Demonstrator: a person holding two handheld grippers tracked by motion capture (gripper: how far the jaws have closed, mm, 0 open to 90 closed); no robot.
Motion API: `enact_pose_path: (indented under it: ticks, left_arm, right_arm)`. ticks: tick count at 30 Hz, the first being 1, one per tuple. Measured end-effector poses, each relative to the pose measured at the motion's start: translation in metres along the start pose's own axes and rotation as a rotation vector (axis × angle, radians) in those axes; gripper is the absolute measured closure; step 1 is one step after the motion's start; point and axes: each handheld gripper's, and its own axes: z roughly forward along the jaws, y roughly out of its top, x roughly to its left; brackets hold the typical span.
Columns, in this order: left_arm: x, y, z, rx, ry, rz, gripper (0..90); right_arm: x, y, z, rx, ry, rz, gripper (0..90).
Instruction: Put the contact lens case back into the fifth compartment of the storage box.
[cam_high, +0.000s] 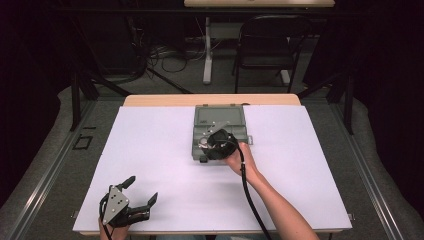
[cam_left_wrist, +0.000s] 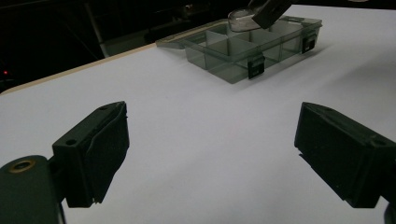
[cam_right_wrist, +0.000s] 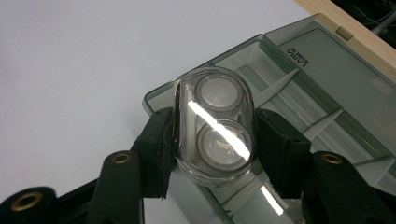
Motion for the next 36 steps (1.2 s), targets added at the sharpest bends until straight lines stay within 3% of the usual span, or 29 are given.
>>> enact_pose_path:
  ticks: [36]
  left_arm:
    - [0.001,0.0,0.0,-0.002,0.004,-0.002,10.4]
  right_arm:
    - [0.007,0.02,0.023,0.106,-0.065,0.056,49.3]
